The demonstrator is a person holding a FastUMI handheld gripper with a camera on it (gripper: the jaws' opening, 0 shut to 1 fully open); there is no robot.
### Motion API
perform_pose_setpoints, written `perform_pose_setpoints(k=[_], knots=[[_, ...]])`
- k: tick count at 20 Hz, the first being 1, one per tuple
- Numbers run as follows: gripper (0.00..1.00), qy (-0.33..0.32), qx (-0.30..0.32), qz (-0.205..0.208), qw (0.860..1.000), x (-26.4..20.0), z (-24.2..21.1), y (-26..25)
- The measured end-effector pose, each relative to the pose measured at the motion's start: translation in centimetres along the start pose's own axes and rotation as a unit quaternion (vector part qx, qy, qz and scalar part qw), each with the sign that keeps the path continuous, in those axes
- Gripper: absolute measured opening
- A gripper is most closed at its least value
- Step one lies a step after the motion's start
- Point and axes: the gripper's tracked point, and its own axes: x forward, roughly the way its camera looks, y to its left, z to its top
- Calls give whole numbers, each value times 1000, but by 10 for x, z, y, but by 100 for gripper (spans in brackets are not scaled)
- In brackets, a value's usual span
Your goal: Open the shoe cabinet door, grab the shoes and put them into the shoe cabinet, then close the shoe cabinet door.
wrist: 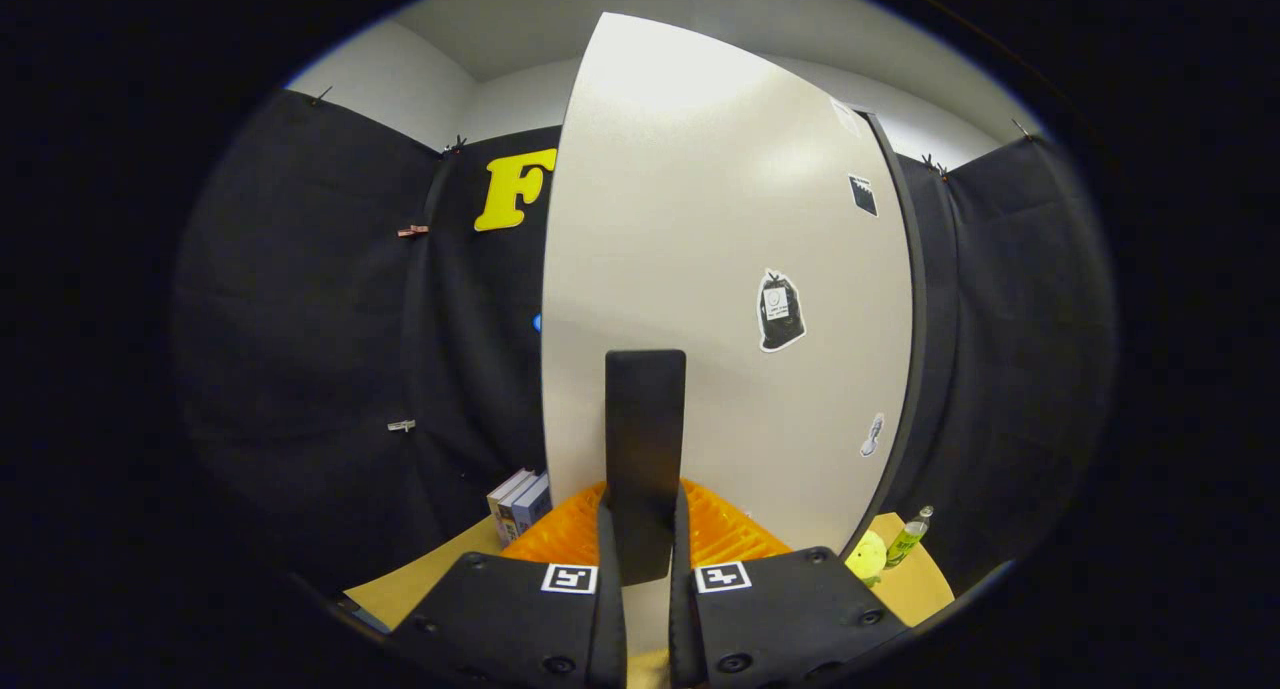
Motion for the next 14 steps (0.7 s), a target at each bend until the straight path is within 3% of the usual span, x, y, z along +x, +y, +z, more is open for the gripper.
perform_pose_setpoints(k=[14], knots=[[20, -2, 6, -35, 999, -69, -5, -72]])
